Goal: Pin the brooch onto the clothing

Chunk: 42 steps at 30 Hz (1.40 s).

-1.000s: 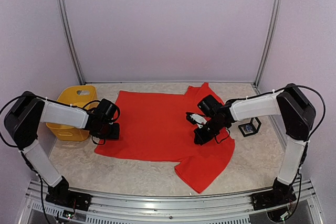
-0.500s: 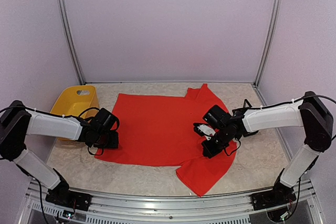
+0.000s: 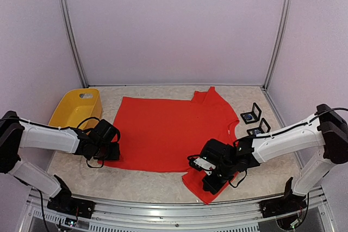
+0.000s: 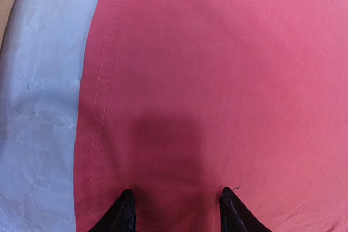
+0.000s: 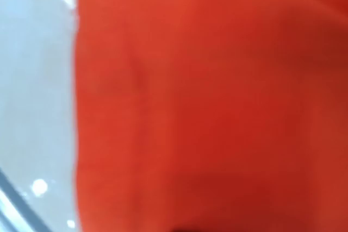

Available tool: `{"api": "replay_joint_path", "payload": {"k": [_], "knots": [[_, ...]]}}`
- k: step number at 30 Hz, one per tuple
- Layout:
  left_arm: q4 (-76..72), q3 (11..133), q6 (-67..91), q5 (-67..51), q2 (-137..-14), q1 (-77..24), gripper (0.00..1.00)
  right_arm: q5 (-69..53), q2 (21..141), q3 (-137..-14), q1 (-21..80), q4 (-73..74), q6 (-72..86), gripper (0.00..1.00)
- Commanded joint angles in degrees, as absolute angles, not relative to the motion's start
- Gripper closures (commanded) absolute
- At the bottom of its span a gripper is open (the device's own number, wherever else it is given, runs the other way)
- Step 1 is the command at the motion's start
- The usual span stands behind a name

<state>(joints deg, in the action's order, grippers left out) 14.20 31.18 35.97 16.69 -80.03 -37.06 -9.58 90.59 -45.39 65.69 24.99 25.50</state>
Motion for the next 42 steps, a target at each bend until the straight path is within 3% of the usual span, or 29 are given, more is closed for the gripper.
{"api": "replay_joint_path", "payload": {"k": [1, 10, 16, 21, 27, 32, 35, 42], "knots": [[13.54, 28.87, 38.96, 14.53, -81.70, -37.34, 0.51, -8.51, 90.40, -42.31, 70.35, 26.98, 33.84, 1.00], [22.70, 25.06, 46.26, 16.10, -72.95, -42.31, 0.48, -11.24, 80.90, -37.92, 76.32, 35.53, 43.73, 1.00], [28.04, 29.37, 46.17, 20.94, -65.95, -44.14, 0.47, -3.31, 75.00, -47.83, 74.62, 39.89, 41.41, 1.00], [24.55, 41.58, 36.14, 25.28, -67.31, -44.06, 0.39, 9.94, 74.85, -57.34, 58.67, 46.26, 33.15, 0.86], [16.46, 52.14, 25.84, 21.76, -74.65, -39.59, 0.16, 11.26, 81.63, -63.54, 33.85, 35.69, 16.48, 0.48], [15.02, 57.06, 24.69, 21.13, -80.59, -37.47, 0.02, 6.32, 93.50, -69.76, 21.66, 29.79, 10.36, 0.20], [15.29, 58.27, 23.79, 20.03, -83.78, -36.29, 0.02, 6.35, 101.65, -74.61, 17.17, 29.42, 8.80, 0.14], [14.51, 59.66, 22.74, 17.18, -88.79, -34.29, 0.01, 10.51, 115.41, -84.87, 12.84, 31.66, 5.50, 0.18]]}}
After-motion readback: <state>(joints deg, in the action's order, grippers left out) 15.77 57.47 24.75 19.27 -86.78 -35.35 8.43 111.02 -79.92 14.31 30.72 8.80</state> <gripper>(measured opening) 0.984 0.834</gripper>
